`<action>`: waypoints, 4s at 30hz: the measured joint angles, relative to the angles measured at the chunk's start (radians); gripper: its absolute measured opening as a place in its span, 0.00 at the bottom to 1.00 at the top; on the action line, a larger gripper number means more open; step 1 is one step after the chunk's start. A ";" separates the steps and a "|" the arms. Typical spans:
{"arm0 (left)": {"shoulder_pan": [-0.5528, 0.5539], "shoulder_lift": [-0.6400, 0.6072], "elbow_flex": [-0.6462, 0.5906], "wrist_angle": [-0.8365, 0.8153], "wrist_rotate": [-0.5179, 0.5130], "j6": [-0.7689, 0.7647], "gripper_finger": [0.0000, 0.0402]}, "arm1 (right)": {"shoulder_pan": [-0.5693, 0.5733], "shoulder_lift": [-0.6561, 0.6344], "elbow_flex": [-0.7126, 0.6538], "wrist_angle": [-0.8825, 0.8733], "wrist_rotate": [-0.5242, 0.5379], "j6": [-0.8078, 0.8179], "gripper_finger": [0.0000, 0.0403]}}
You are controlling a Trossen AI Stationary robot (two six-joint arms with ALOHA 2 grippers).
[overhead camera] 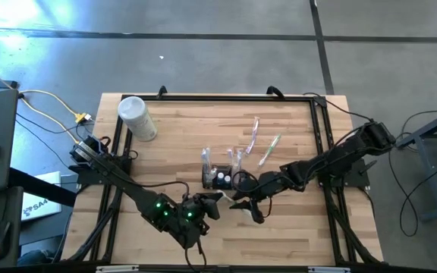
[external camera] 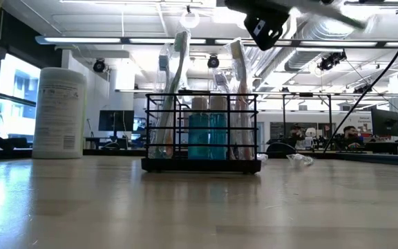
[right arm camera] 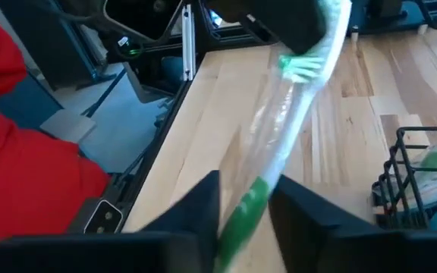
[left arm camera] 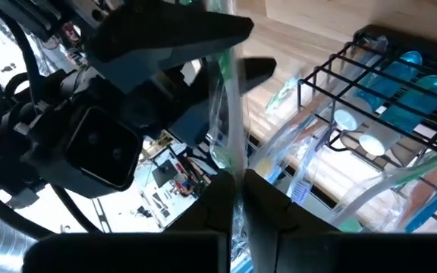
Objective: Pick & Place toothbrushing station
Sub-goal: Put the bottom green toothbrush into the black mesh
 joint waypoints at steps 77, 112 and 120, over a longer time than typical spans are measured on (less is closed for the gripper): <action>0.267 -0.113 0.127 0.014 0.862 -1.092 0.44 | 0.320 -0.057 0.000 0.229 0.825 -0.681 0.04; 0.267 -0.083 0.127 0.155 0.893 -1.051 0.44 | 0.275 -0.057 0.000 0.269 0.760 -0.696 0.04; 0.267 -0.083 0.127 0.140 0.866 -1.048 0.36 | 0.275 -0.057 0.000 0.269 0.760 -0.701 0.04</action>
